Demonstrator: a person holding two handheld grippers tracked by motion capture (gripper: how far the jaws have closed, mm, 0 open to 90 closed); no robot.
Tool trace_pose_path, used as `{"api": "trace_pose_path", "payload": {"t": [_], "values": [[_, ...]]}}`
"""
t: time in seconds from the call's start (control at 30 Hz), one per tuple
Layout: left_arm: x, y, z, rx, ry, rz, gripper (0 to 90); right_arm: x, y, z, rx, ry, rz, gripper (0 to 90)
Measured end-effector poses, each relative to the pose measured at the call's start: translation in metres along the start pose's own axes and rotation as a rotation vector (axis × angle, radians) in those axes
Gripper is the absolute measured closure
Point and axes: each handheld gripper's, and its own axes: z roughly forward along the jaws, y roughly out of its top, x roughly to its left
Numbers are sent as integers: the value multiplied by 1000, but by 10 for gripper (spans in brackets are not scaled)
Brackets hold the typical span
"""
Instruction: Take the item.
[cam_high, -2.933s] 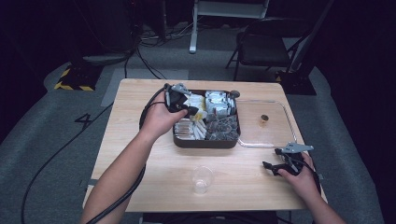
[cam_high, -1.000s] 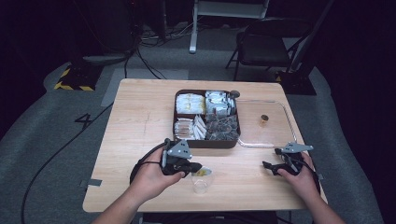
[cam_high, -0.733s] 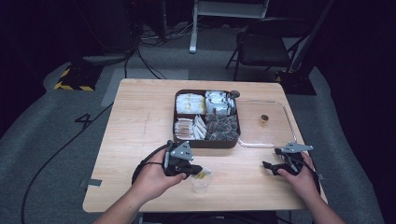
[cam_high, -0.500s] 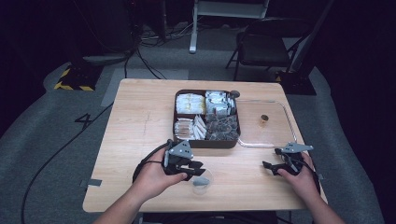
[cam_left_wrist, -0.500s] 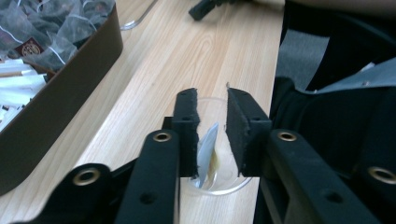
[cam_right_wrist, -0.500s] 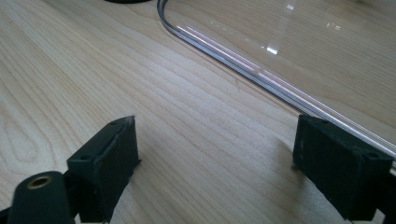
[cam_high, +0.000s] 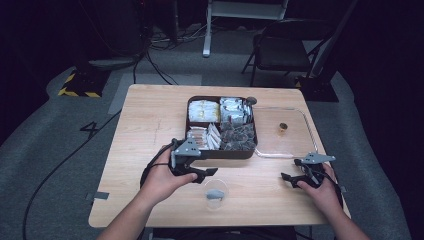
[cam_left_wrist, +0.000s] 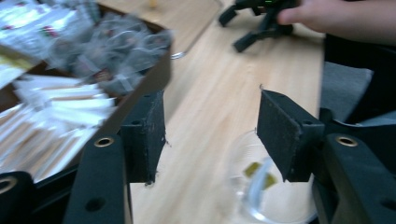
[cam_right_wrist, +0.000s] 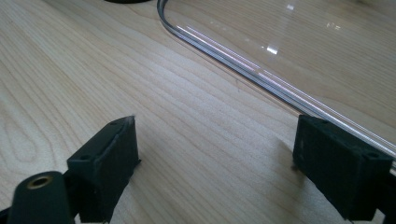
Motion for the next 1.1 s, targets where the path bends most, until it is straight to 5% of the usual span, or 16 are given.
{"api": "trace_pose_path", "payload": {"t": [0.13,0.47,0.83,1.1], "values": [[15,-7,-7,8,82,-8,380,0,0,0,0,0,0,141],[47,-22,-34,-4,199,-51,338,0,0,0,0,0,0,141],[67,-58,-58,59,291,-92,297,0,0,0,0,0,0,141],[76,-85,-74,59,337,-131,282,0,0,0,0,0,0,141]]}}
